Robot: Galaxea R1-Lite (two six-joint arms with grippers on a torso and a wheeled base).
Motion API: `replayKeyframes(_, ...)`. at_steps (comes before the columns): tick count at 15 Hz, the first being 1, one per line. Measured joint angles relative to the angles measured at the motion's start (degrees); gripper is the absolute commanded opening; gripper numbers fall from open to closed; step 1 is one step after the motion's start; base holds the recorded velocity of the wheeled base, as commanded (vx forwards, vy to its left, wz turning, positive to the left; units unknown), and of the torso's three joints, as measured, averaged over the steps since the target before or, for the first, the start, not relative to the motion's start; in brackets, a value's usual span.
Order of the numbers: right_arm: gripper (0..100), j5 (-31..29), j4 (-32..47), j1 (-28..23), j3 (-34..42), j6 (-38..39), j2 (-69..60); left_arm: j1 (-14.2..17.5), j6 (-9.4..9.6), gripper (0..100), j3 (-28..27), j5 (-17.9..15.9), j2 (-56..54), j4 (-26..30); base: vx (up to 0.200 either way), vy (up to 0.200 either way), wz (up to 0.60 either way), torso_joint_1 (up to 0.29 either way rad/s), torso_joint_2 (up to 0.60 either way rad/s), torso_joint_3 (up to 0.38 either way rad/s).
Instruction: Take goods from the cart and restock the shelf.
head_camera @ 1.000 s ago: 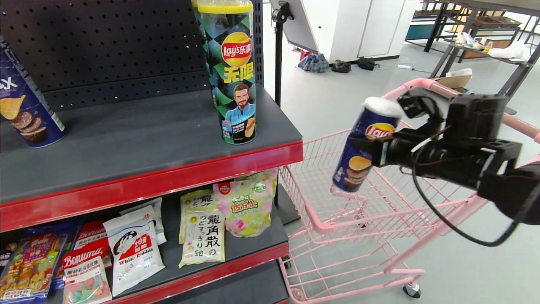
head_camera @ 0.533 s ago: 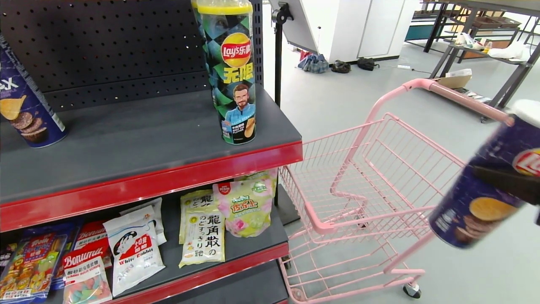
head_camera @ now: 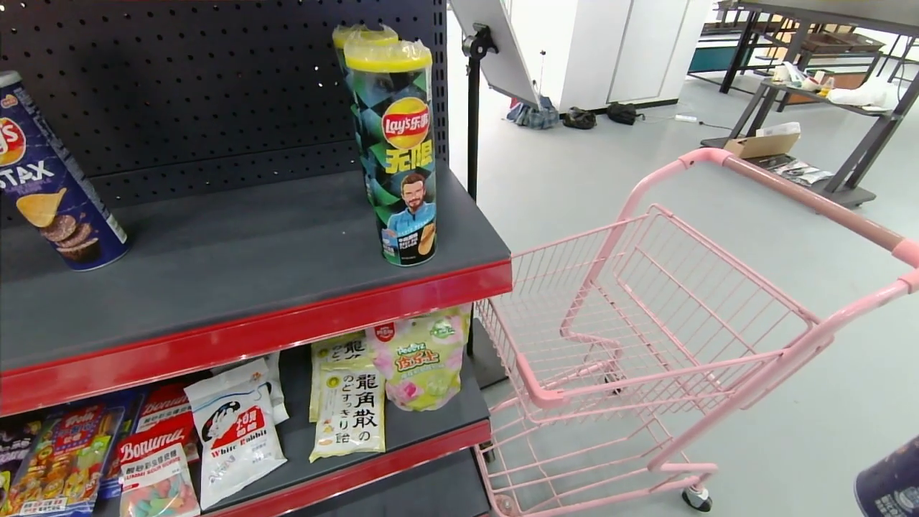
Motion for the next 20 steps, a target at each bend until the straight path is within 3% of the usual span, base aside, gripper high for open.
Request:
replayKeyframes(14,0,0.13,-0.45,-0.11,0.52,0.01,0.3,0.0,0.0,100,0.0,-0.02,0.0,0.02,0.0,0.0,0.0,0.185,-0.48,-0.302)
replayKeyframes(20,0,0.11,-0.59,-0.22,0.93,0.0,1.28,0.02,0.0,100,0.0,-0.02,0.0,0.05,0.0,0.0,0.6,0.031,-0.07,-0.037)
